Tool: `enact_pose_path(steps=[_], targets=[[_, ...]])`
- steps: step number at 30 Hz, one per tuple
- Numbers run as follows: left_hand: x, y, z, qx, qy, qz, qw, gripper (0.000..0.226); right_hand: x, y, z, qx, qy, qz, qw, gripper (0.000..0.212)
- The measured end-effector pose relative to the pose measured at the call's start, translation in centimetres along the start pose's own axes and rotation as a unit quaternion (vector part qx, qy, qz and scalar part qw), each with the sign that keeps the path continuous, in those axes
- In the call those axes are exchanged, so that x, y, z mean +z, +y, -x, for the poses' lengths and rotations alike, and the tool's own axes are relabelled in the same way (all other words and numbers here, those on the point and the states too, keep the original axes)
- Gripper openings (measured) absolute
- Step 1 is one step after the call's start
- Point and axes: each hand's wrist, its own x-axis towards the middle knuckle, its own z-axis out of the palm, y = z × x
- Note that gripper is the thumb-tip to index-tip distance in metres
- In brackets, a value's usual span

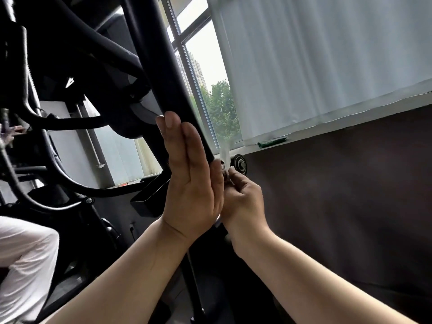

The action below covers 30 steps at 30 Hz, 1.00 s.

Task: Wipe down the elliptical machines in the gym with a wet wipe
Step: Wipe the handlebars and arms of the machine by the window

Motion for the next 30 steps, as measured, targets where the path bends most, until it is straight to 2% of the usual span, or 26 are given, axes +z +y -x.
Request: enact_pose_path(steps=[3, 5, 7, 9, 11, 14, 17, 21, 26, 30], targets=[[-0.5, -0.1, 0.2, -0.001, -0.007, 0.008, 1.0, 0.074, -0.6, -1.6, -0.7, 0.039, -0.022, -0.001, 0.999, 0.037], [-1.1, -0.1, 0.0, -0.008, -0.008, 0.018, 1.0, 0.071, -0.6, -2.4, -0.5, 0.064, -0.046, -0.01, 0.997, 0.035], [-1.6, -0.4, -0.5, 0.0, -0.002, 0.017, 1.0, 0.063, -0.3, -2.6, 0.6, 0.05, -0.055, 0.002, 0.997, 0.035], [-2.1, -0.9, -1.2, 0.01, 0.0, 0.008, 1.0, 0.053, 0.1, -2.4, 2.1, 0.018, -0.062, -0.011, 0.998, 0.054], [-2.4, -1.2, -1.7, 0.019, -0.006, 0.004, 1.0, 0.053, 0.1, -2.3, 2.9, 0.007, -0.064, -0.015, 0.998, 0.057], [-2.4, -1.7, -1.7, 0.04, -0.013, 0.002, 0.999, 0.061, -0.2, -3.0, 2.9, 0.019, -0.062, 0.019, 0.998, 0.052], [-2.2, -2.0, -1.4, 0.05, -0.018, 0.003, 0.999, 0.064, -0.4, -4.6, 3.4, 0.09, -0.098, -0.057, 0.989, 0.034], [-1.5, -2.1, -1.2, 0.049, -0.013, 0.008, 0.999, 0.067, -0.2, -6.0, 4.5, 0.139, -0.125, -0.159, 0.969, 0.023], [-1.4, -2.1, -1.0, 0.045, -0.014, 0.01, 0.999, 0.066, 0.1, -6.9, 4.2, 0.151, -0.08, -0.148, 0.974, 0.037], [-2.3, -2.0, -0.8, 0.037, -0.02, 0.025, 0.999, 0.066, 0.2, -6.5, 6.2, 0.138, -0.106, -0.089, 0.981, 0.014]])
